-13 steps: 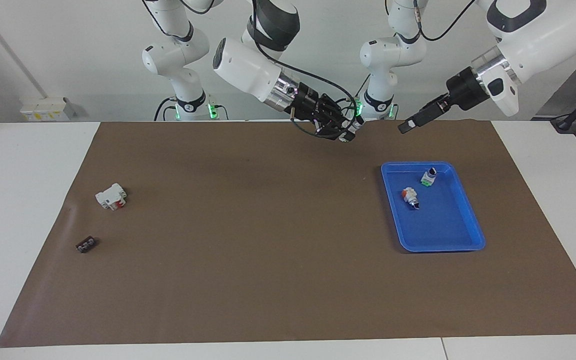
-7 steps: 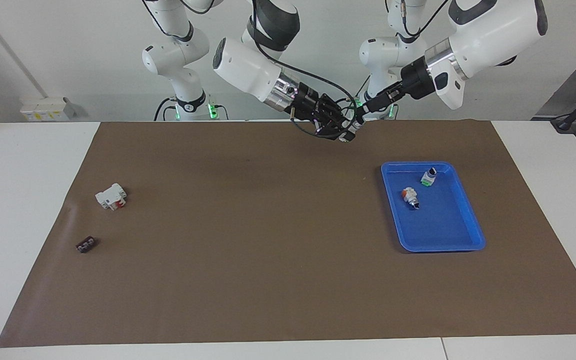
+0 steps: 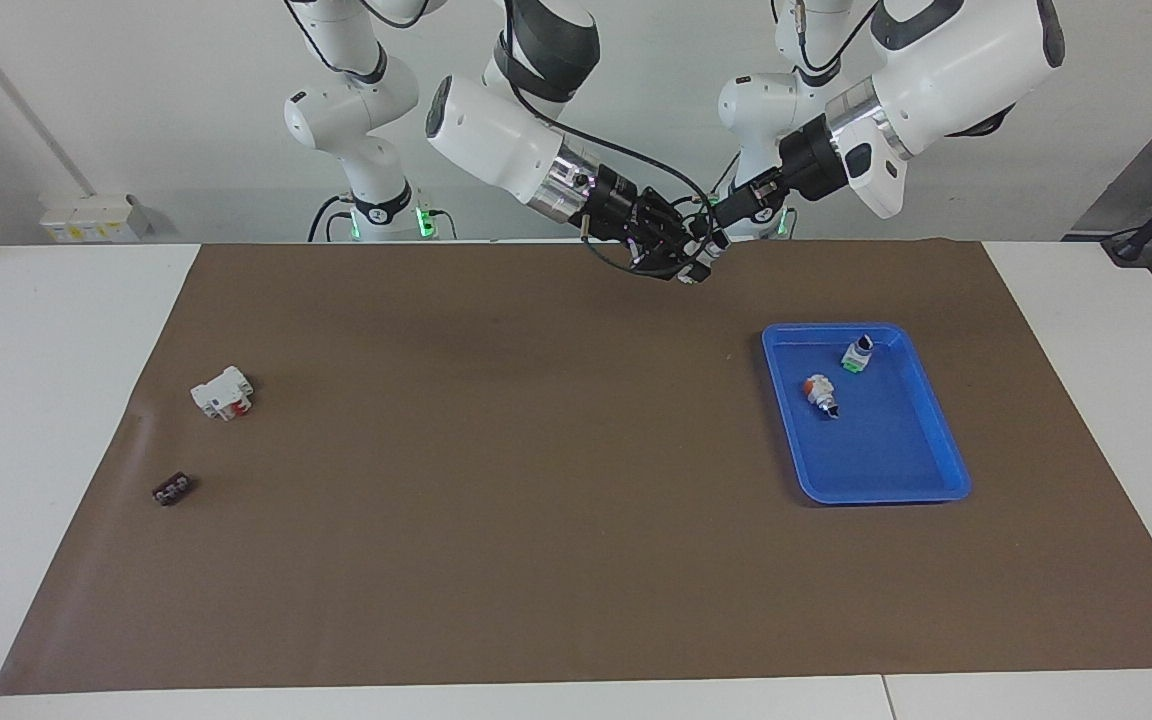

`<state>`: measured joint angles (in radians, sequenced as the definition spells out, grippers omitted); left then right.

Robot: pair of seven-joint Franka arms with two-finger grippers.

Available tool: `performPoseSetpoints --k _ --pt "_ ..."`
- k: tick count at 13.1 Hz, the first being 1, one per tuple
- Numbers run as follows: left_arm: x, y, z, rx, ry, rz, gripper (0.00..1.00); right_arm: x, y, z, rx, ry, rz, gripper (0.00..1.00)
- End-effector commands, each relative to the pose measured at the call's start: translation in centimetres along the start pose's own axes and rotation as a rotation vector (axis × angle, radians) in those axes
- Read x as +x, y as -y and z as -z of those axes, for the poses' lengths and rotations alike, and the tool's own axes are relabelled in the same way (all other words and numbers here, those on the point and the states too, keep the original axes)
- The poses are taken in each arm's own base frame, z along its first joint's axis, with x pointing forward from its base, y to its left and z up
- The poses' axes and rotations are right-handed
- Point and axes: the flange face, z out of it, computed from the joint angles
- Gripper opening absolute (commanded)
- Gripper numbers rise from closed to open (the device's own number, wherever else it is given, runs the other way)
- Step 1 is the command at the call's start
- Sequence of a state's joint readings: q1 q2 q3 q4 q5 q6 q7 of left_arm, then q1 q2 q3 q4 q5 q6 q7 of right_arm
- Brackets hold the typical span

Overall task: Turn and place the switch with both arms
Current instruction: 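Move the left gripper to the switch while the right gripper holds it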

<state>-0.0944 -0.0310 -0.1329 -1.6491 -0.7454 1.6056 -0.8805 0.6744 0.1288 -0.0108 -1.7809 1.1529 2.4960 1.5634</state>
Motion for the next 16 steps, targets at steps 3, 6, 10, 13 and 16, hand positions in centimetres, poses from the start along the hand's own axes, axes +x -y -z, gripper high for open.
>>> performPoseSetpoints --k 3,6,10,13,16 --pt "0.8 1.0 2.7 -0.028 -0.023 0.001 0.39 -0.3 0.3 -0.2 0.019 0.006 -0.008 0.0" --pt "0.8 0.8 2.1 -0.007 -0.042 -0.038 0.38 -0.3 0.3 -0.2 0.019 0.006 -0.007 0.0" --pt "0.5 0.6 1.6 -0.002 -0.041 -0.052 0.36 -0.3 0.3 -0.2 0.019 0.006 -0.007 0.0" --pt "0.2 0.7 1.0 0.006 -0.036 -0.078 0.27 -0.4 0.2 -0.2 0.018 0.007 -0.006 0.0" --pt "-0.1 0.7 0.6 0.011 -0.033 -0.096 0.22 -0.4 0.2 -0.2 0.018 0.007 -0.007 0.0"
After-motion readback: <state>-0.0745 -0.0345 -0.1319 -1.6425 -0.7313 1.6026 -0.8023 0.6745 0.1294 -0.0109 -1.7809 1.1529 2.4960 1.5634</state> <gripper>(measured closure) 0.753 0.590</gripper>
